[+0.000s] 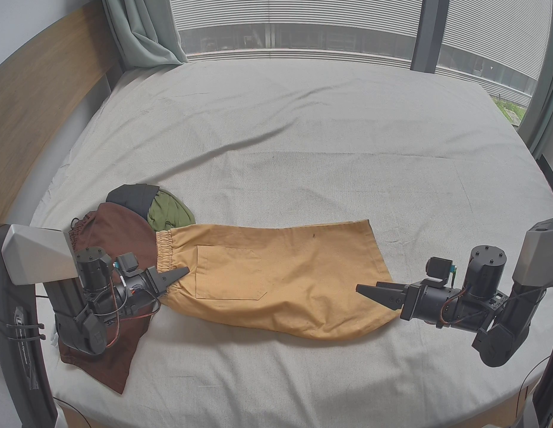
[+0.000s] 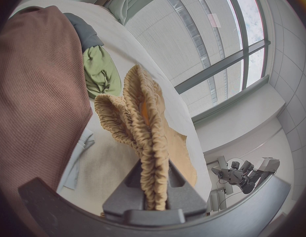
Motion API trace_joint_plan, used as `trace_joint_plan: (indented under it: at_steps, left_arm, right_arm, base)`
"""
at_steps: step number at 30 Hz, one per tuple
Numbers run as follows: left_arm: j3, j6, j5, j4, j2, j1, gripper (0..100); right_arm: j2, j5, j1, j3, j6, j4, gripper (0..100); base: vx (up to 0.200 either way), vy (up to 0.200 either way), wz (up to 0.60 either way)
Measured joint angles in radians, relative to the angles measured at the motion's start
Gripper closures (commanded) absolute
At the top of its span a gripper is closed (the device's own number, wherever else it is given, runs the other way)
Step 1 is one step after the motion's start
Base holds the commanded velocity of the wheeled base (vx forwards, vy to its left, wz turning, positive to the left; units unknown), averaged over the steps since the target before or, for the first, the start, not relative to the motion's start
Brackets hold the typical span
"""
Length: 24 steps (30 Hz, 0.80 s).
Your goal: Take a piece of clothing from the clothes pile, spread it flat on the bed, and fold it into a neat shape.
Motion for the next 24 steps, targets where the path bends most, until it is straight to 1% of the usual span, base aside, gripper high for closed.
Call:
trace_joint_plan:
  at_steps: [6, 12, 15, 24]
  left_arm:
    - [0.000, 0.014, -0.021, 0.001, -0.005, 0.035, 100]
    - [0.003, 0.026, -0.083, 0.000, -0.007, 0.073, 100]
    - [0.004, 0.031, -0.100, 0.001, -0.009, 0.090, 100]
    - [0.010, 0.034, -0.105, 0.001, -0.033, 0.103, 100]
  right_arm:
    - [-0.001, 0.000, 0.000, 0.000, 0.000, 0.000, 0]
    - [-0.001, 0.000, 0.000, 0.001, 0.000, 0.000, 0]
    - [-0.001, 0.000, 0.000, 0.001, 0.000, 0.000, 0]
    - [-0.003, -0.001, 0.006, 0.002, 0.000, 0.000, 0]
  base:
    - [0.000, 0.000, 0.00]
    - [0.000, 0.000, 0.00]
    - [0.000, 0.000, 0.00]
    - [0.000, 0.000, 0.00]
